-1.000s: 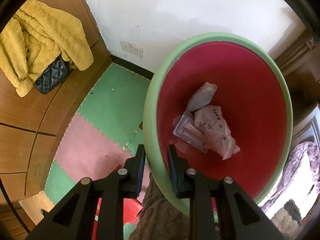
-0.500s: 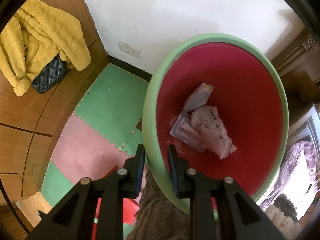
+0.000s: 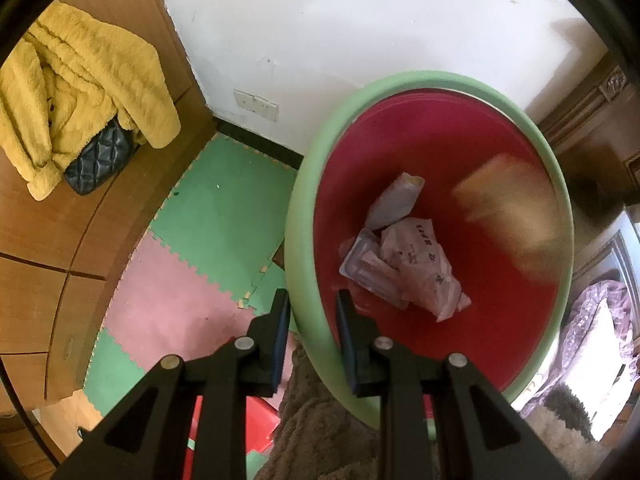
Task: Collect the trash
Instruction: 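Open the right tool to drop the bottle into the bucket, then move the open right tool back toward the nightstand clutter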
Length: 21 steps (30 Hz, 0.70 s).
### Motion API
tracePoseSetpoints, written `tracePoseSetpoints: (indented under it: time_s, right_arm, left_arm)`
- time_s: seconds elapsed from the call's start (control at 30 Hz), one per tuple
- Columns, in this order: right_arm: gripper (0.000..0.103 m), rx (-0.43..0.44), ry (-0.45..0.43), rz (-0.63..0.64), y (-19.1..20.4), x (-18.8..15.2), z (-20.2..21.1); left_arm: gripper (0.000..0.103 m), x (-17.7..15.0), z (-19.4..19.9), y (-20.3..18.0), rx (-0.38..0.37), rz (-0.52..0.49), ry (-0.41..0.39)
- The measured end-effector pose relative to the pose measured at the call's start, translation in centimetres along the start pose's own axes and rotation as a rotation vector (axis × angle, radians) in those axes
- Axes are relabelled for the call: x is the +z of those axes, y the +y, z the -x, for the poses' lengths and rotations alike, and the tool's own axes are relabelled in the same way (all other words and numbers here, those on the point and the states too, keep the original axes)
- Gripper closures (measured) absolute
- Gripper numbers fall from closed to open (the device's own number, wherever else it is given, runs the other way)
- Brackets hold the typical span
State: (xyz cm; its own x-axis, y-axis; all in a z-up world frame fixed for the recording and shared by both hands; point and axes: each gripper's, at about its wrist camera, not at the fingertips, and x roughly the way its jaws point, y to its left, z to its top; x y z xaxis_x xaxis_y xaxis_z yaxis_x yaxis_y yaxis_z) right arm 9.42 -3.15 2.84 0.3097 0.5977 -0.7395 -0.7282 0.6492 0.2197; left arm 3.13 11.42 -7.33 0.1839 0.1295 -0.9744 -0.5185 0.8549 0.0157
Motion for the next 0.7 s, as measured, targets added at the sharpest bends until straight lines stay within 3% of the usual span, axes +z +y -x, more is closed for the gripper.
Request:
tracePoseSetpoints:
  time_s: [0.7]
  right_arm:
    - [0.028,-0.027,0.062,-0.067,-1.2,-0.8,-0.6]
  left_arm:
    - [0.079,-0.3,-0.1,0.0,0.002,0.01,0.006]
